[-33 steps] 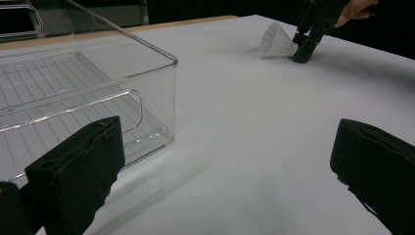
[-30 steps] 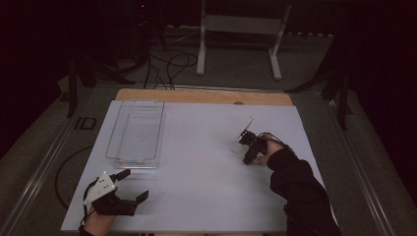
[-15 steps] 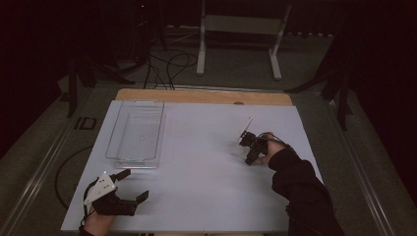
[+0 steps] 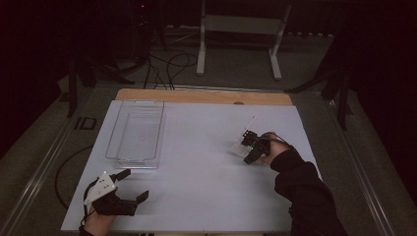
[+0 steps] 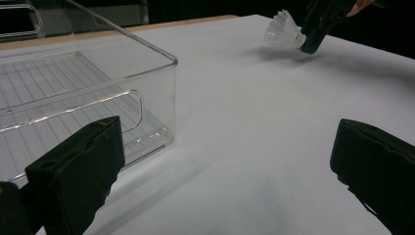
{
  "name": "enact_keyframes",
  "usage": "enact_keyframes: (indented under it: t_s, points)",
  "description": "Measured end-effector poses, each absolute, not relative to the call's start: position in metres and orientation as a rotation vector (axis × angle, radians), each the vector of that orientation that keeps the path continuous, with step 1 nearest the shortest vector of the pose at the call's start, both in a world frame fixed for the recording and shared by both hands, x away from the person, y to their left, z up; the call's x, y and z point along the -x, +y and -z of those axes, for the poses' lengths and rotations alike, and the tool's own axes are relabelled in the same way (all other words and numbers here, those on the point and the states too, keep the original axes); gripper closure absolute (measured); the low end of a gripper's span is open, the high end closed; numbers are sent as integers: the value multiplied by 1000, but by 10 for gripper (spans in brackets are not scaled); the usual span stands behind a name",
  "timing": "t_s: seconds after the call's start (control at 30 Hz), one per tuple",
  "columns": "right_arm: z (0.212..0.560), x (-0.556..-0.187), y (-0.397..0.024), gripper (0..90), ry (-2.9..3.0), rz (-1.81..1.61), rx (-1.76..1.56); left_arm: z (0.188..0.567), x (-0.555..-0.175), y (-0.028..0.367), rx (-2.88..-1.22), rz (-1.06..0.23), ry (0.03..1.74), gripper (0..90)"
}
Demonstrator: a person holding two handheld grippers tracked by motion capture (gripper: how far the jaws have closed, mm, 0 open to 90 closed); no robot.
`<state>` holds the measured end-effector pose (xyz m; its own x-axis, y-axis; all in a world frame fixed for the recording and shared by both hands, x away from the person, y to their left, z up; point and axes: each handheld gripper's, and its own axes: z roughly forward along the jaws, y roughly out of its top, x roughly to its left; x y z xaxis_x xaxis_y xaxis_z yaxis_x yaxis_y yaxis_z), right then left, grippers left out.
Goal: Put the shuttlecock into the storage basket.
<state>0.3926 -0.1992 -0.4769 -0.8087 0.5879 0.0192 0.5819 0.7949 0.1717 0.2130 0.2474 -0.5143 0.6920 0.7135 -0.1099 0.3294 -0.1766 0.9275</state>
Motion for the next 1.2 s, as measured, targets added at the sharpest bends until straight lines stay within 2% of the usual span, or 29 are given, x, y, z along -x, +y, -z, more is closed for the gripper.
enact_keyframes:
  t_s: [0.57,0.9,1.2]
  points:
    - [473,-364,-189,659,3071,-324,-648,514,-213,247,-1777,-425,830,5]
    - [481,-355,-185,659,3142,-297,-582,514,-214,247,-1779,-423,830,5]
    - [476,-335,-177,660,3117,-337,-357,514,-214,246,-1777,-420,832,5]
